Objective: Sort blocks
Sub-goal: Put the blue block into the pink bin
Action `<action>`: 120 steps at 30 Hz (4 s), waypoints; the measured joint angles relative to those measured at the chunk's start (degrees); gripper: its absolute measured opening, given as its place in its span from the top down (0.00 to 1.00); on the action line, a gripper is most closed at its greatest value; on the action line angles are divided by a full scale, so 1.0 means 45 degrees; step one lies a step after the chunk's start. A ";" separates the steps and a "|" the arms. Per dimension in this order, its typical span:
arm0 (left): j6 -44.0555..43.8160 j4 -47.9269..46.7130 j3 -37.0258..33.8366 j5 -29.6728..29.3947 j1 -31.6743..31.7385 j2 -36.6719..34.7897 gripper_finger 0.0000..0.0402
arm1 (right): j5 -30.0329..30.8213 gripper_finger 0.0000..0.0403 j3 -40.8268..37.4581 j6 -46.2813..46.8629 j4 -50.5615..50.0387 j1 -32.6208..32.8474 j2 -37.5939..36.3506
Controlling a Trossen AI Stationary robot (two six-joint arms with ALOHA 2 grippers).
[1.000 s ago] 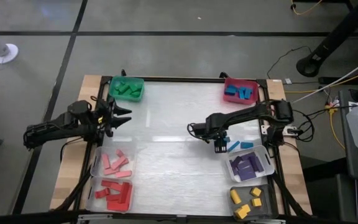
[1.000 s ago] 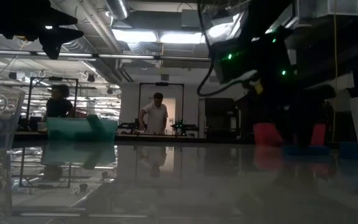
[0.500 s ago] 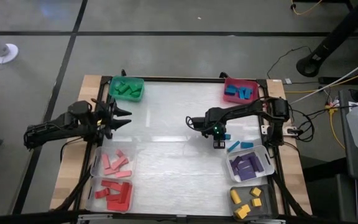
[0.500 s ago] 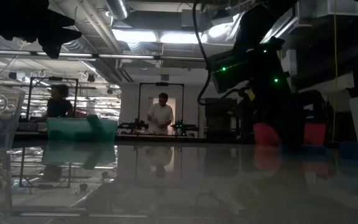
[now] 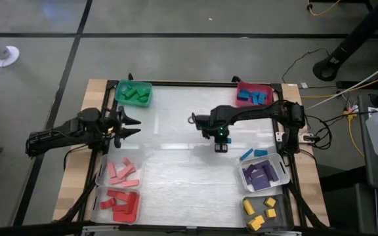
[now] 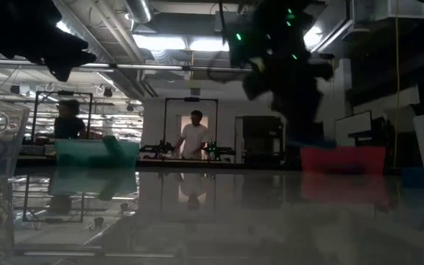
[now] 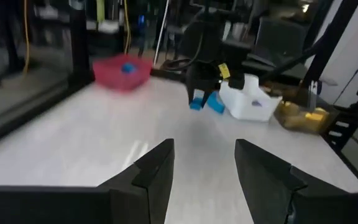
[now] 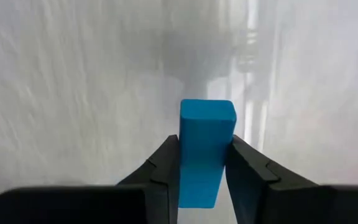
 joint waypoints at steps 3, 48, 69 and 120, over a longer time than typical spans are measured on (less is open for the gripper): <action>0.0349 0.1194 -0.0547 0.0005 0.0000 0.0000 0.60 | 0.0382 0.77 0.1255 -0.0023 -0.0359 -0.0175 0.0000; -0.0022 0.6965 -0.2561 0.2258 -0.0024 -0.0554 0.60 | 0.2876 0.63 0.5558 -0.1655 -0.4230 -0.9617 -0.0204; 0.0688 0.6122 -0.2552 0.3915 -0.0024 -0.0889 0.60 | 0.0093 0.58 0.5548 -0.0650 -0.4867 -0.6873 -0.0325; 0.0915 0.5436 -0.2552 0.3803 -0.0010 -0.0889 0.60 | 0.0108 0.58 -0.6765 -0.2053 0.0567 0.1869 -0.3186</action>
